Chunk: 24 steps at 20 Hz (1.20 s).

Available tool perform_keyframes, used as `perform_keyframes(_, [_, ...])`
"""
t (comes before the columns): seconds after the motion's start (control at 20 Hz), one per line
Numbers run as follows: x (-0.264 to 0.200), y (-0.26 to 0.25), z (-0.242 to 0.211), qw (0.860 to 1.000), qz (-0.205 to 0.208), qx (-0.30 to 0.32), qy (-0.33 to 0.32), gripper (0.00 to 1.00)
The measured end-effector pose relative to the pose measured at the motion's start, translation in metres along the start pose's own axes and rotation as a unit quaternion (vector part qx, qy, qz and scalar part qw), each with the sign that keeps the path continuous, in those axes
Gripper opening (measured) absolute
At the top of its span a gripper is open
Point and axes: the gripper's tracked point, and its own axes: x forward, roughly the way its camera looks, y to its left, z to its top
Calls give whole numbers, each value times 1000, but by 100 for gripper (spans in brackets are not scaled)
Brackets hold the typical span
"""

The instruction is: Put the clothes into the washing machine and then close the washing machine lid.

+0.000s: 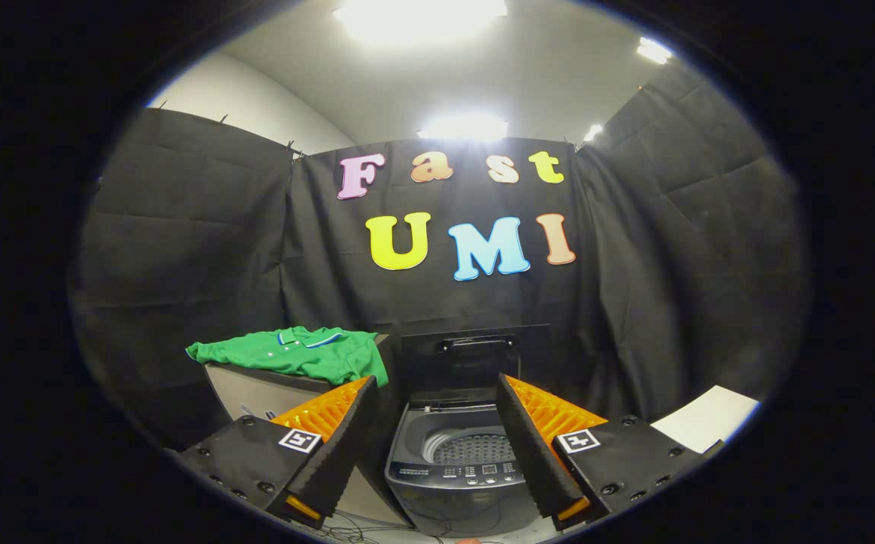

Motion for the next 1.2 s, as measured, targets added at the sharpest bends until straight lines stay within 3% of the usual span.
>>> perform_keyframes(0.65, [77,76,54,998,56,-7,-9,98])
perform_keyframes(1.2, [144,180,30,988,136,-43,58,98])
